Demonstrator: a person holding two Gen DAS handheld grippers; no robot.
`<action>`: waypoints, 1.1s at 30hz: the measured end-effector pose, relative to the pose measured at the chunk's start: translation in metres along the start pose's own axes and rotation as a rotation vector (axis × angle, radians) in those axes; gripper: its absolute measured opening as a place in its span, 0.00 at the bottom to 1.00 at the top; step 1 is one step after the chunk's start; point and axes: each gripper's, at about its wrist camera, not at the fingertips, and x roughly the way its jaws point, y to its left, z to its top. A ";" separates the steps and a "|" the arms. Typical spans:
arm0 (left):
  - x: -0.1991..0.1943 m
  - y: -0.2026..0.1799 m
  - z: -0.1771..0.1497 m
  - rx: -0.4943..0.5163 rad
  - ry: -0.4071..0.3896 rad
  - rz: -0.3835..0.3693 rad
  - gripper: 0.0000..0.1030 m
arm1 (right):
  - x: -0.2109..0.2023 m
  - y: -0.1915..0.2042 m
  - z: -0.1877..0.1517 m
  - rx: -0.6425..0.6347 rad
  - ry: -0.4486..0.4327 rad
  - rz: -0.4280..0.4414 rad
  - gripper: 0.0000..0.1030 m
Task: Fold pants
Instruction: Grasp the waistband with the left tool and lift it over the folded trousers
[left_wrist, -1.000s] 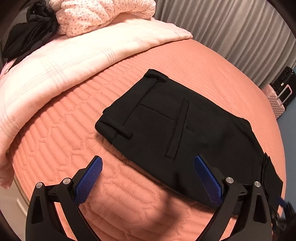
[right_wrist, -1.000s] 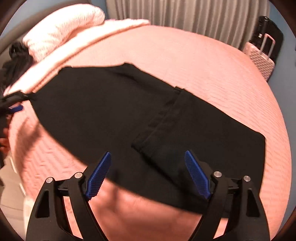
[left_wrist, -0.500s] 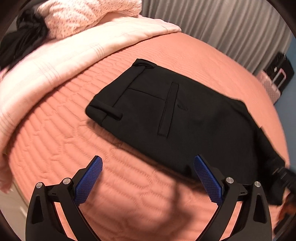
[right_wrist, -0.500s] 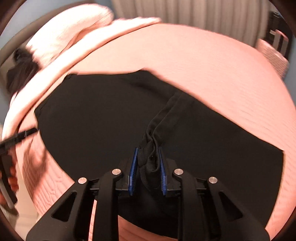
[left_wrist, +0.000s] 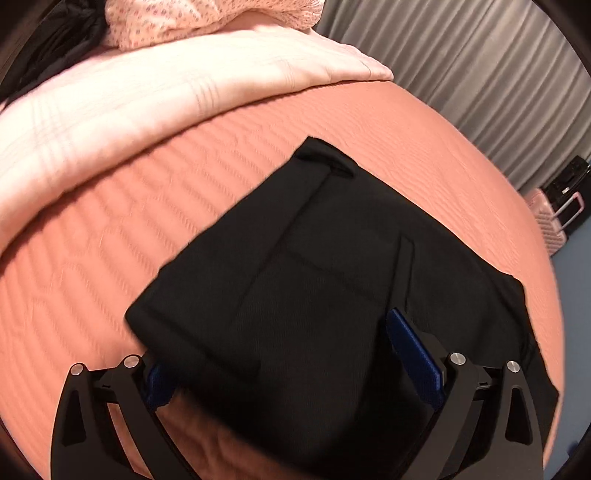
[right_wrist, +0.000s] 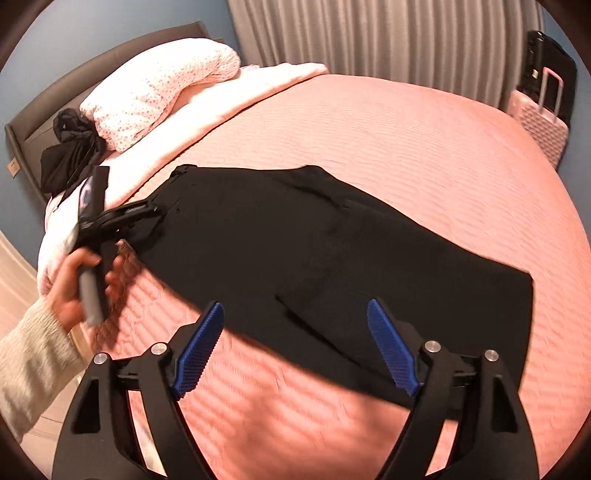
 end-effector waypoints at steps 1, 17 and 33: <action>0.001 -0.002 0.003 0.008 -0.009 0.014 0.83 | -0.004 -0.005 -0.004 0.010 0.002 -0.011 0.78; -0.173 -0.270 -0.063 0.581 -0.238 -0.218 0.14 | -0.103 -0.120 -0.072 0.293 -0.101 -0.153 0.78; -0.079 -0.451 -0.294 0.886 0.104 -0.176 0.15 | -0.142 -0.238 -0.178 0.603 -0.109 -0.152 0.79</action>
